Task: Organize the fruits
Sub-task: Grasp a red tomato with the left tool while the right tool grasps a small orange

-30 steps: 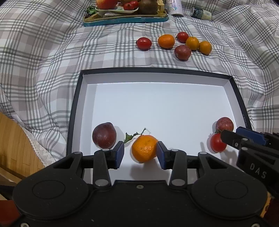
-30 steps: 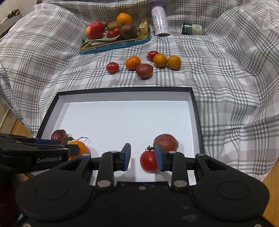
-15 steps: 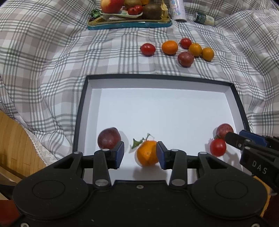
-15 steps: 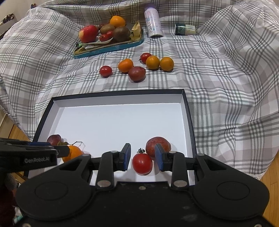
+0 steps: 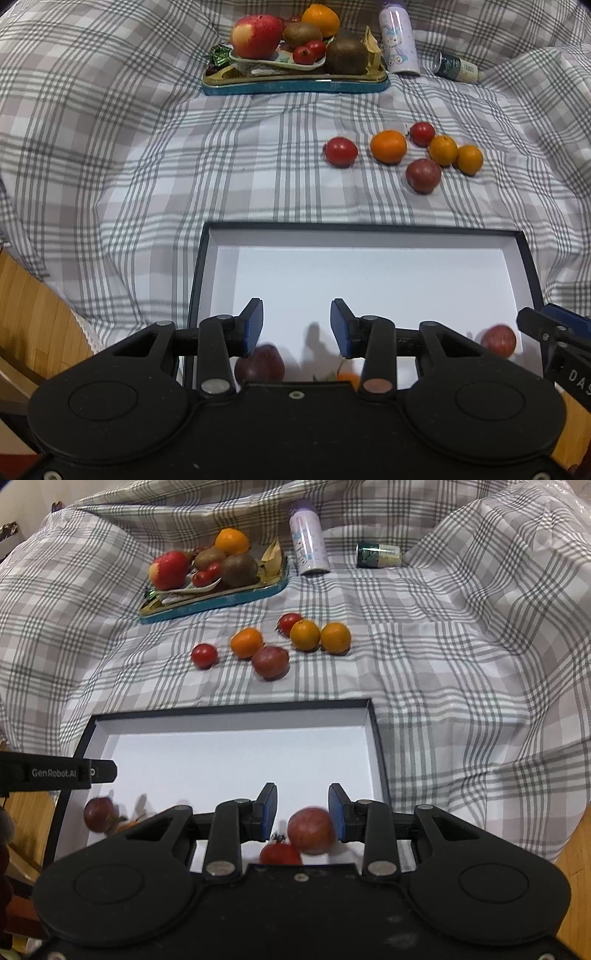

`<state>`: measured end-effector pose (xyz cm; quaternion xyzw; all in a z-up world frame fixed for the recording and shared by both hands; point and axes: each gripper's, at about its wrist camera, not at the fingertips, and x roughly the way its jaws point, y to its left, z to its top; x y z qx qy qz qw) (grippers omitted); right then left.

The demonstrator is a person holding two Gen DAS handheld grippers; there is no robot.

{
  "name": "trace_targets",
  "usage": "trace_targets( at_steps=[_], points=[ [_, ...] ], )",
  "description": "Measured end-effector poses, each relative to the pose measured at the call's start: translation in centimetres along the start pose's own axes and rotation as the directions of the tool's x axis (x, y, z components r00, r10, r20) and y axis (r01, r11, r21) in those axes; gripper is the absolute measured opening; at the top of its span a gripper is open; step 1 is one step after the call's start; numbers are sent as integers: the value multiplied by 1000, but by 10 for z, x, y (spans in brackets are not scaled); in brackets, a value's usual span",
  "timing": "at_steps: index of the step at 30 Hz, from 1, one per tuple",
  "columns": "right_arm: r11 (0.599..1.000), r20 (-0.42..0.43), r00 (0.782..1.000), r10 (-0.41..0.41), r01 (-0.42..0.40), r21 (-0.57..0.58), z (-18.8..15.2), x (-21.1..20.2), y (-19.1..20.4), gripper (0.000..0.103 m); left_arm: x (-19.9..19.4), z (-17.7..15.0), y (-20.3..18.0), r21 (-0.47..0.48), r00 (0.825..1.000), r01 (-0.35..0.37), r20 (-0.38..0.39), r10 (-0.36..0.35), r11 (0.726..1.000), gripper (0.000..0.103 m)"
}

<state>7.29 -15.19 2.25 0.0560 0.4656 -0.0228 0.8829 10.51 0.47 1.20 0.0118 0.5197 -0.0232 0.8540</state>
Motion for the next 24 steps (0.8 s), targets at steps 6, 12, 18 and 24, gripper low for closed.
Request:
trace_targets(
  at_steps=[6,12,18,24],
  points=[
    [1000,32,999,-30,30,1,21,9,-7,34,8,19,0,10,1000,-11,9,11,1000,50],
    [999,64,996,-54,54,4,46,19,-13,34,17,39,-1,12,1000,-14,19,14,1000,50],
    [997,76,995,-70,69,16,69,36,-18,35,27,59,-1,7,999,-18,30,17,1000,50],
    [997,69,994,-79,78,20,91,61,-21,36,45,80,-8,28,1000,-4,26,3,1000,50]
  ],
)
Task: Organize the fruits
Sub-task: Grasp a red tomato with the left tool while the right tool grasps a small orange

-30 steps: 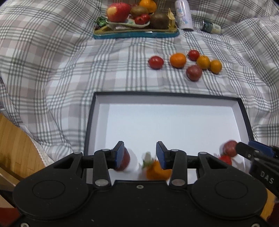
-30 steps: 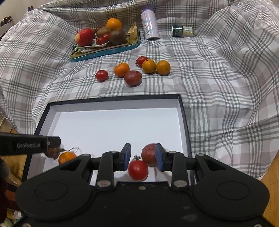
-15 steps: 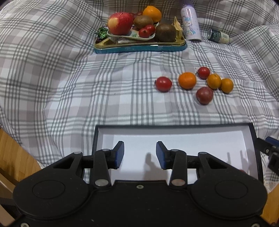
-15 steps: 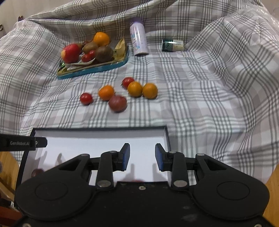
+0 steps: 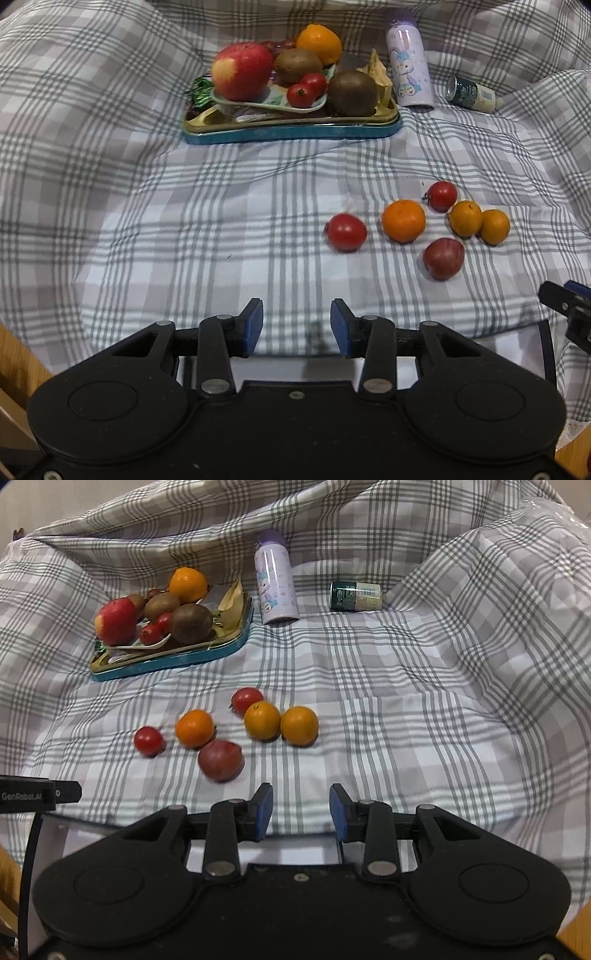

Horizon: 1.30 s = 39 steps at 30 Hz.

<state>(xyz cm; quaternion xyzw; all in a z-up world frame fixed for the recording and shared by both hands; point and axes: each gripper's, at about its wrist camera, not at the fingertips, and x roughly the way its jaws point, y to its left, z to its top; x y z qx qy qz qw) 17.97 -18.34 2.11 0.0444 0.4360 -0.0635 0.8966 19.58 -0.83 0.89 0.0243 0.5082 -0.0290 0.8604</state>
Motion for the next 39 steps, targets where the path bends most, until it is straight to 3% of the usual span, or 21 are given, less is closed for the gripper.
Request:
trace_targets(
  at_steps=[16,39],
  points=[
    [1000,-55,998,-3,3,3,43,85,-6,42,54,42,-25,76,997,69,-41,-66,995,50],
    [1000,-77,997,8,-8,-9,51,124,-2,46,92,59,-30,62,995,80,-72,-75,995,51]
  ],
)
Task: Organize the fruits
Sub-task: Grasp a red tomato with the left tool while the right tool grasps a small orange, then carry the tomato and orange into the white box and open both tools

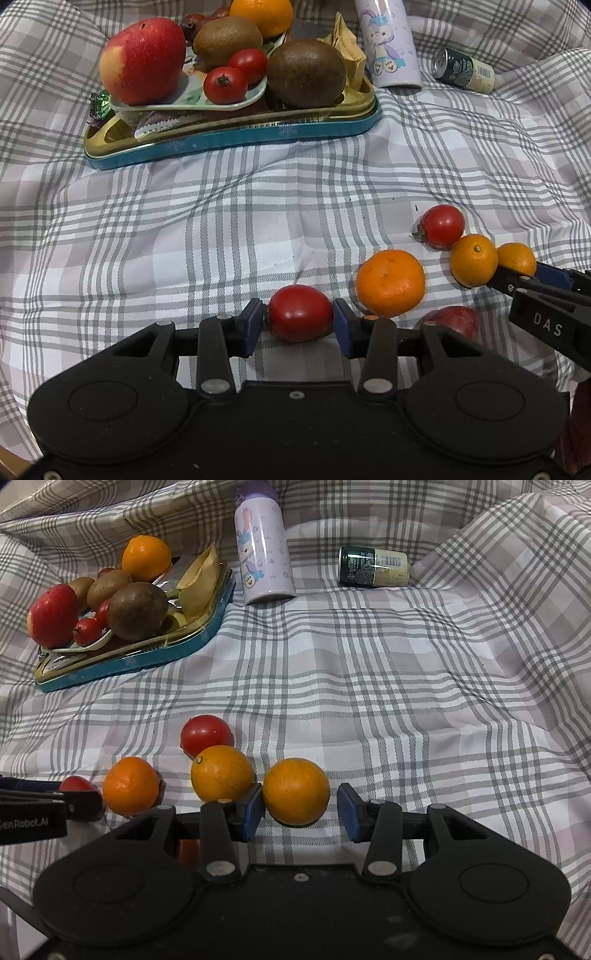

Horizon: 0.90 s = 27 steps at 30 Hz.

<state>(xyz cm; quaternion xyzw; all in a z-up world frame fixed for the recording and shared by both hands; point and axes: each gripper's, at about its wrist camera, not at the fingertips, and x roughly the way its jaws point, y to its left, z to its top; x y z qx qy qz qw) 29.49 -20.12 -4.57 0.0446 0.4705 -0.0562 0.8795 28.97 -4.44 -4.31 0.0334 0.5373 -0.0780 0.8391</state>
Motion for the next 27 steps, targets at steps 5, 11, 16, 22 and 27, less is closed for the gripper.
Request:
trace_targets(
  at_steps=[5,11,16,22,27],
  points=[
    [1000,11,1000,-5,5,-26,-2,-3,4,40,0,-2,0,-3,1000,-3,18,3,1000,47],
    [1000,43,999,-17,17,-7,-2,-21,-1,40,-19,-4,4,-22,998,-10,61,11,1000,46],
    [1000,77,997,-10,10,0,-2,-50,-3,40,-48,-11,7,-34,994,-14,106,18,999,46],
    [999,102,994,31,-31,-8,-19,-92,1,40,-83,-31,9,-31,990,-32,135,36,999,47],
    [996,94,992,83,-81,-22,-46,-121,13,40,-101,-59,12,-45,990,-53,129,58,998,46]
  ],
)
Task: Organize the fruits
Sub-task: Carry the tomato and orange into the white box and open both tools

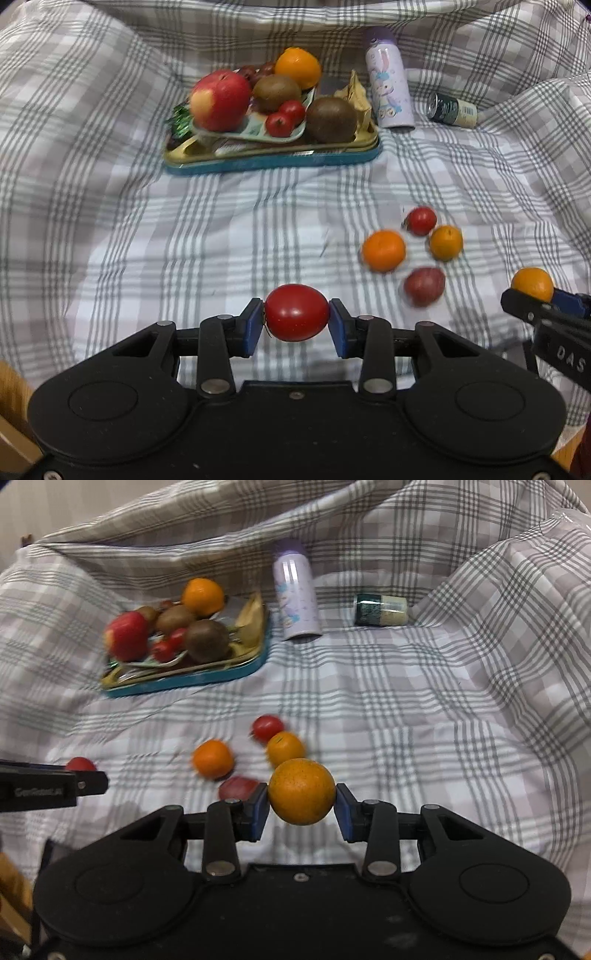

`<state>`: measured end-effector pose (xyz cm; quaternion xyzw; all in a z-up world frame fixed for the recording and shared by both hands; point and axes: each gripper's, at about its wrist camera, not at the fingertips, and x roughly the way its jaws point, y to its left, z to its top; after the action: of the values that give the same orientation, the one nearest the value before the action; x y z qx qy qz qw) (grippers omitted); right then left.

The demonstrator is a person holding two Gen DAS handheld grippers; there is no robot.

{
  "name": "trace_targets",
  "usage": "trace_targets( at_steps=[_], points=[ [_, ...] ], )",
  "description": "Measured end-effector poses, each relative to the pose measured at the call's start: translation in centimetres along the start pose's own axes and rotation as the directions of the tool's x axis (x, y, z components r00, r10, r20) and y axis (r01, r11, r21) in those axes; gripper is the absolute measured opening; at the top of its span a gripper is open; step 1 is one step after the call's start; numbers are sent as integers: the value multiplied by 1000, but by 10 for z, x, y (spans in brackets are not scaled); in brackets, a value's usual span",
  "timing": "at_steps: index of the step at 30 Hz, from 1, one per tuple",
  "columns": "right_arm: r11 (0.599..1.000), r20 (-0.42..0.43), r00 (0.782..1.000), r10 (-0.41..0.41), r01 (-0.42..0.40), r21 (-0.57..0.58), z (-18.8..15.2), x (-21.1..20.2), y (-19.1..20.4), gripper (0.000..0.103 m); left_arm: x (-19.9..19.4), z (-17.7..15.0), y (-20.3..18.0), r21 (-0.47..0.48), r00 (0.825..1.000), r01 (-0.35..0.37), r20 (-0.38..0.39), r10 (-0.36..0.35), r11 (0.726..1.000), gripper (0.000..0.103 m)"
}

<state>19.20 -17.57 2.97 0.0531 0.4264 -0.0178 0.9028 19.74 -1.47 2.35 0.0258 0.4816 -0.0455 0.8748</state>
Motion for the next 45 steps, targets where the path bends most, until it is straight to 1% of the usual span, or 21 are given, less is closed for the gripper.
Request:
trace_targets(
  at_steps=[5,9,13,19,23,27,36,45],
  points=[
    [999,-32,999,44,-44,-17,-34,-23,17,40,-12,-28,4,-17,1000,-8,-21,8,1000,46],
    [998,-66,996,63,-65,-26,-58,-34,29,40,-14,-51,2,-30,999,-12,-52,11,999,46],
    [997,-94,993,66,-69,-24,-79,-44,36,40,-17,-68,-1,-42,997,3,-77,-6,999,46],
    [998,-124,991,53,-54,-9,-98,-51,35,40,-23,-82,-5,-48,996,10,-84,-14,999,46],
    [999,-145,988,43,-43,-2,-106,-52,33,40,-23,-87,-9,-50,995,28,-97,-32,998,46],
    [999,-157,987,36,-37,2,-110,-51,32,40,-20,-86,-14,-43,995,19,-94,-23,999,46],
    [1000,-164,986,27,-27,2,-111,-51,31,40,-7,-78,-21,-27,995,11,-101,-14,1000,46],
    [1000,-169,985,27,-28,-2,-109,-47,32,40,-11,-77,-20,-17,994,17,-107,-18,1000,47]
  ],
)
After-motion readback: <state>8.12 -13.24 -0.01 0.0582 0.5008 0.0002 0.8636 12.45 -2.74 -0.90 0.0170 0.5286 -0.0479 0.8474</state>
